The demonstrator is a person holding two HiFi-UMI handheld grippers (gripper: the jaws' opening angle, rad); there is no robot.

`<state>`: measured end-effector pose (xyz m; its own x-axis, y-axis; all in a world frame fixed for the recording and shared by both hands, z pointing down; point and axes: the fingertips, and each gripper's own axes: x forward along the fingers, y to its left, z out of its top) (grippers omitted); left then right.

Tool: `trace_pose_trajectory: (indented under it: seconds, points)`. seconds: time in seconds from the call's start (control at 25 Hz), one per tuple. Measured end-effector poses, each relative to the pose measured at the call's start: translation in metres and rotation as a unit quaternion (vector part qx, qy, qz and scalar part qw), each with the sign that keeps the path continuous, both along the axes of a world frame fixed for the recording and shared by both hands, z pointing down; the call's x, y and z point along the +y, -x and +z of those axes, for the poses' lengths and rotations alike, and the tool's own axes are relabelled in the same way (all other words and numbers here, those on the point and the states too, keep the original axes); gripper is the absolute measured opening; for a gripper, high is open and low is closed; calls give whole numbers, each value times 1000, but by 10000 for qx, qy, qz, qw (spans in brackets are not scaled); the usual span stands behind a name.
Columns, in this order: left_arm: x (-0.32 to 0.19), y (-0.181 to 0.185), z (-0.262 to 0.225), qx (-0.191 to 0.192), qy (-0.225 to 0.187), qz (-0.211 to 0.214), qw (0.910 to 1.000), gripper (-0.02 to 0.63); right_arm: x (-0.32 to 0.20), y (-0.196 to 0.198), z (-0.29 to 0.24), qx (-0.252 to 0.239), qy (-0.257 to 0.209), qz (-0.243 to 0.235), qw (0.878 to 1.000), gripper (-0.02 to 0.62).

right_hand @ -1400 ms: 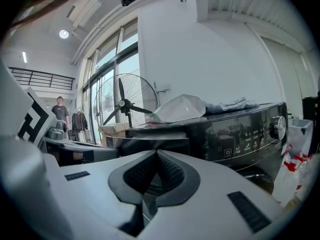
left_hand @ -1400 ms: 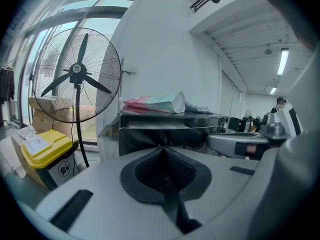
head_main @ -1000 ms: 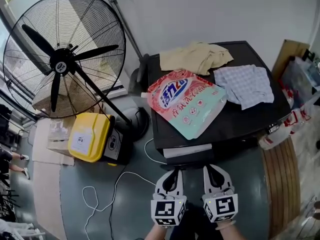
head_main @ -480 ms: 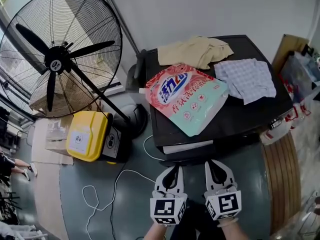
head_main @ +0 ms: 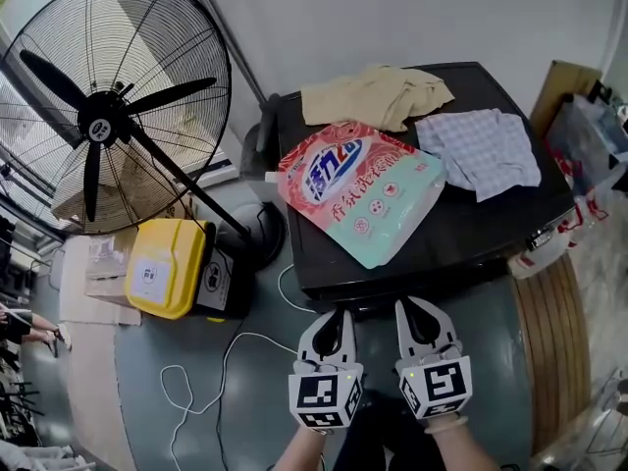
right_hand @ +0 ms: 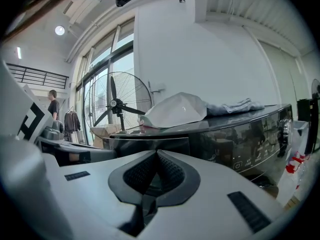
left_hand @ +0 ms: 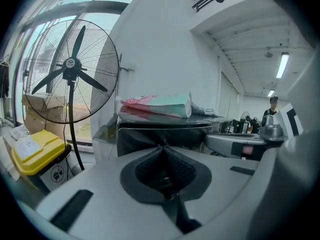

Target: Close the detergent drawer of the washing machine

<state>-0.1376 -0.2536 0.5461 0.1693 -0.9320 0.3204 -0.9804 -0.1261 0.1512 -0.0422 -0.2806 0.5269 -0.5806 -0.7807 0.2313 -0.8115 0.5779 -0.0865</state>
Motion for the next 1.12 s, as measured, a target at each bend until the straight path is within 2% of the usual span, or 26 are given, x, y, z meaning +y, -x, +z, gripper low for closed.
trace_pose_trajectory:
  seconds: [1.12]
  points:
    - [-8,2,-1,63,-197,65,9998,15,-9,2,-1,-159,-103,65,9998,26]
